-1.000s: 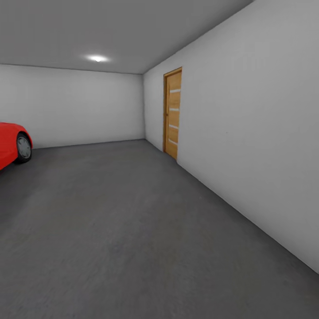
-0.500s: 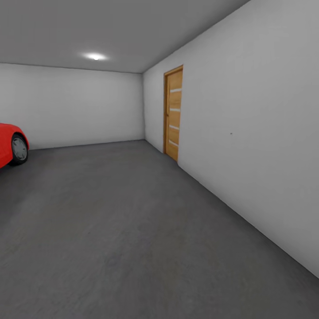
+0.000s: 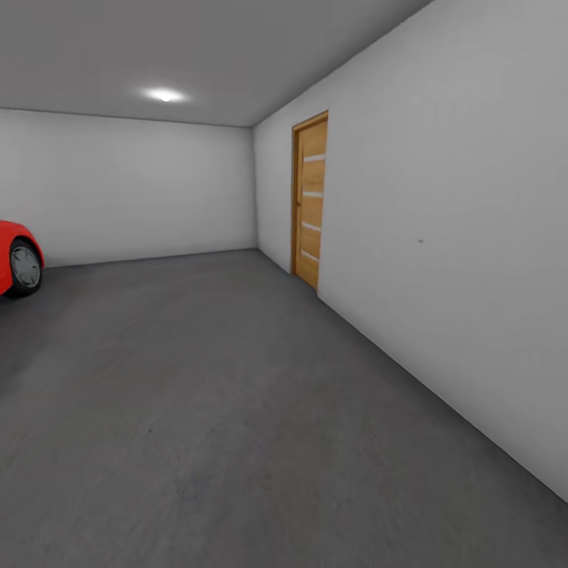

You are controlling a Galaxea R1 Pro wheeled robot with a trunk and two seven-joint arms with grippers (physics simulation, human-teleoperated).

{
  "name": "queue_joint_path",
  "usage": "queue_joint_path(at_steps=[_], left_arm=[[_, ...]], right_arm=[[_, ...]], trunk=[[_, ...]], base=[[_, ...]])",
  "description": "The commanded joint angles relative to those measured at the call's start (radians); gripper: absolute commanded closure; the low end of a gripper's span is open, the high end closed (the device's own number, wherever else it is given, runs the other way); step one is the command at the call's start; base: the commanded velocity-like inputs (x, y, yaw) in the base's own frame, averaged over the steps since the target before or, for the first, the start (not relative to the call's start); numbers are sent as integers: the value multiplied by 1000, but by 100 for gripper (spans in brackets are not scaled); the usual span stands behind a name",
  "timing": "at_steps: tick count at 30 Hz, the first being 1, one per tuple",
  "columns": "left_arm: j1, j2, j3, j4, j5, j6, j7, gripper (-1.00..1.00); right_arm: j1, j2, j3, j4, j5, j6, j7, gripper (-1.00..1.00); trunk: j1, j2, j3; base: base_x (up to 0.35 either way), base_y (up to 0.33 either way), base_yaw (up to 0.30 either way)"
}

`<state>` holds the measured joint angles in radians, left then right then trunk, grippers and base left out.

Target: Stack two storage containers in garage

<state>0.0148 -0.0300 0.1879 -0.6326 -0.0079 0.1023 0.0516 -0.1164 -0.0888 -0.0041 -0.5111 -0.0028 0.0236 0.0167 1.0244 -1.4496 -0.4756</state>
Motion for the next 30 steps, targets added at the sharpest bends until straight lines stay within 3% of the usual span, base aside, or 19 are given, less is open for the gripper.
queue_joint_path(at_steps=[1,30], left_arm=[[1,-1,2,-2,-1,7,1,-100],[1,-1,2,-1,-1,7,1,-100]], right_arm=[[0,0,0,-1,0,2,2,-100],[0,0,0,-1,0,2,2,-100]], trunk=[[1,0,-1],[1,0,-1]], base=[[328,0,0],[328,0,0]])
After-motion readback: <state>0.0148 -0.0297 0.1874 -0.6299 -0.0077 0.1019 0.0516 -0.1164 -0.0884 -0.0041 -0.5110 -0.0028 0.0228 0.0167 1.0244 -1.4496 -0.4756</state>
